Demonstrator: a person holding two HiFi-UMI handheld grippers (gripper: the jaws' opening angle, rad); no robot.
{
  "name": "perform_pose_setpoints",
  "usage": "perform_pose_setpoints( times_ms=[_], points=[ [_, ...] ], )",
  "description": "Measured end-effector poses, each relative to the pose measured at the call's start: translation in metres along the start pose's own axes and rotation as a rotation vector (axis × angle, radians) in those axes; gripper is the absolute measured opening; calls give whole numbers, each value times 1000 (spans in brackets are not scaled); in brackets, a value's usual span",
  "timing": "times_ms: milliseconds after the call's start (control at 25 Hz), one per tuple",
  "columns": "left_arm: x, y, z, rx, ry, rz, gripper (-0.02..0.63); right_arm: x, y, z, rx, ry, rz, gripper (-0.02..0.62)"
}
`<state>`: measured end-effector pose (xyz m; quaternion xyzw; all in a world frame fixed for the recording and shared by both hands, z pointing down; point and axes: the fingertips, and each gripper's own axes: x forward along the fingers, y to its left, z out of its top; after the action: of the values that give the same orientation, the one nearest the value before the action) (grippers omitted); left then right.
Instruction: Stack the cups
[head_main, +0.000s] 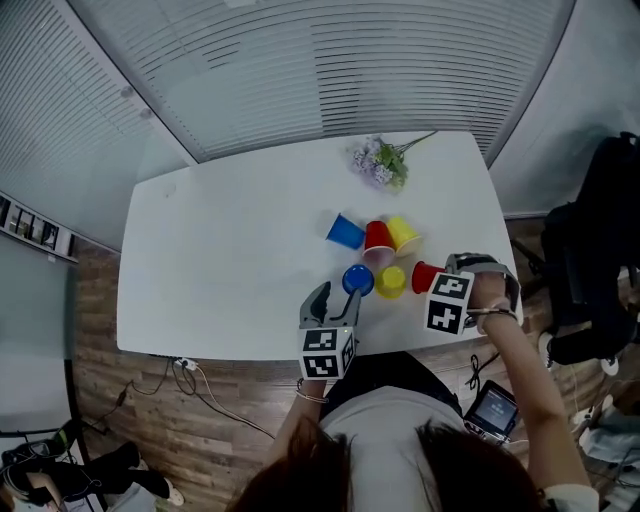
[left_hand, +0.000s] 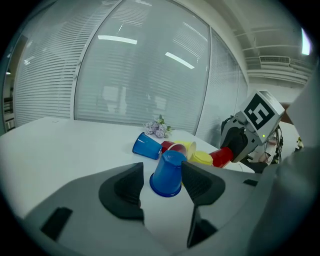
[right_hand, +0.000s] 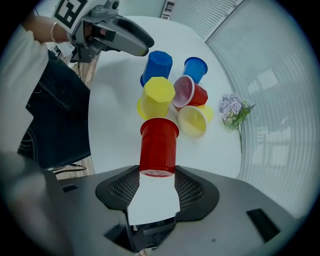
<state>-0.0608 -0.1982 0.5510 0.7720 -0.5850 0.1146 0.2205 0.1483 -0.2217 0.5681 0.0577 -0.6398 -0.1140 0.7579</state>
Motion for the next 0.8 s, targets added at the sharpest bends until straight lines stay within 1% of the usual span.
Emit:
perform_pose_setpoints(
  times_ms=[240, 320, 400, 520, 800],
  points=[
    [-1, 5, -3, -25, -4, 19, 249, -3, -2, -2, -64, 46, -8, 244],
    [-2, 6, -4, -34, -3, 21, 250, -4, -4, -5, -77, 65, -10, 244],
    [-2, 7, -5, -43, -4, 22, 250, -4, -4, -5, -76, 63, -8, 244],
    [-2, 6, -7, -49, -2, 22, 249, -6, -3, 2, -55, 18, -4, 244],
    [0, 3, -9, -53, 4, 10, 250, -17, -1, 25, 22, -132, 5, 238]
  ],
)
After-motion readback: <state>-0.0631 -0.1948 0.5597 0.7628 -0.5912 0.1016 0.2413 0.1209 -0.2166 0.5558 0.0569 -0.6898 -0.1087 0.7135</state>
